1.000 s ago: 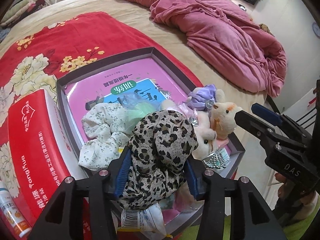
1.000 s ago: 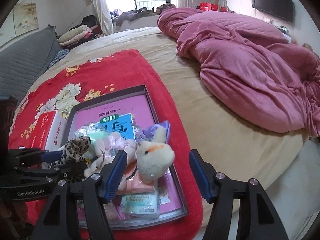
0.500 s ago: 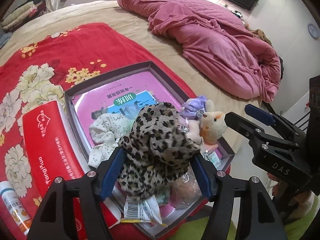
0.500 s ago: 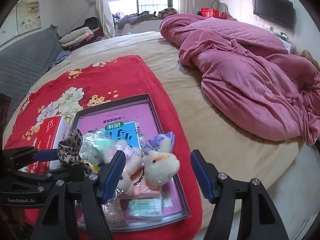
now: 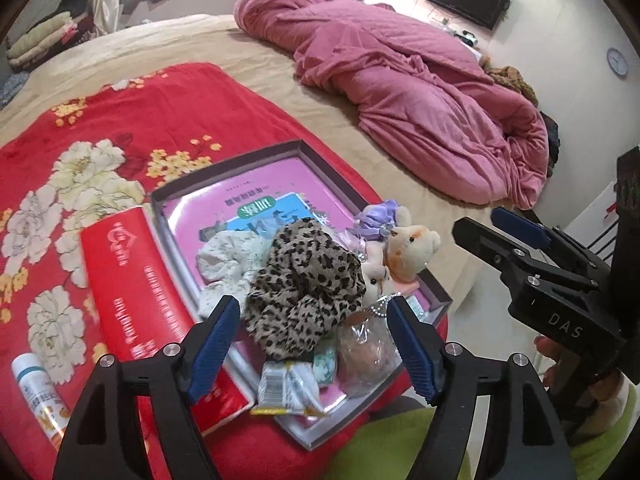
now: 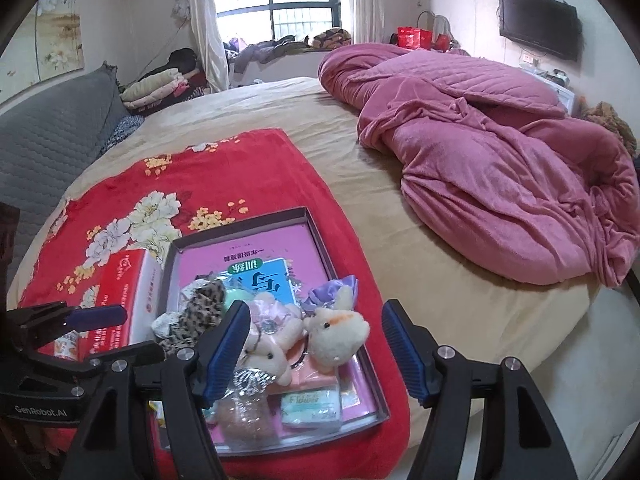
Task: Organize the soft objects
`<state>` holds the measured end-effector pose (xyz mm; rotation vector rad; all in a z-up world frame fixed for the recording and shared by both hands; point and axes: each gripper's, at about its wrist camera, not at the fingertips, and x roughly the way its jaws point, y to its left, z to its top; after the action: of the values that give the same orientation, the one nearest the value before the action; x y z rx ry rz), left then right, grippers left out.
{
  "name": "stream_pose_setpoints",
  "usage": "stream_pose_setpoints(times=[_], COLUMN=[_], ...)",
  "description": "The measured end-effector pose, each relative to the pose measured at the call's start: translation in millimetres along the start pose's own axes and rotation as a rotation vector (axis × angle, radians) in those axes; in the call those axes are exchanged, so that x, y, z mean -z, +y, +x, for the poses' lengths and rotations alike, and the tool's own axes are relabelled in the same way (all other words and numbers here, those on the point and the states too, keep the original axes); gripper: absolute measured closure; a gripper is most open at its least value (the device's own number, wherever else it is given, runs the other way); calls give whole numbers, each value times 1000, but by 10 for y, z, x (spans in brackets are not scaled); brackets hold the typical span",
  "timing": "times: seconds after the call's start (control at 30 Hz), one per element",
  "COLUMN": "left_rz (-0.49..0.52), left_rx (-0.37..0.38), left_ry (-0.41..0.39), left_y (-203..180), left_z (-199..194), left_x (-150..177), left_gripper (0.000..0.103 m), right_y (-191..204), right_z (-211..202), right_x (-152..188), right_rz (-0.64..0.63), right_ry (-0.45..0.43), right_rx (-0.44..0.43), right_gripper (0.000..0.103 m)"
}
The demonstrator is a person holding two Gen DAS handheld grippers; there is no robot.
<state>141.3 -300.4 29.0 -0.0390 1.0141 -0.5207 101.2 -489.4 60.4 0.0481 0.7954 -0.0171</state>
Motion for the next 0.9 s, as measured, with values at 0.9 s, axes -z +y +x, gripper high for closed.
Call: stream_pose_setpoints(times=[0.9], left_rz=[-11], left_rx=[-151], left_ry=[-45], left_y=[309], left_z=[-796], left_x=[836], left_gripper=[23], right_y=[766], right_z=[-828], right_x=[809], right_rz=[181], right_ry=[33], right_rx=[58], right_gripper=[32])
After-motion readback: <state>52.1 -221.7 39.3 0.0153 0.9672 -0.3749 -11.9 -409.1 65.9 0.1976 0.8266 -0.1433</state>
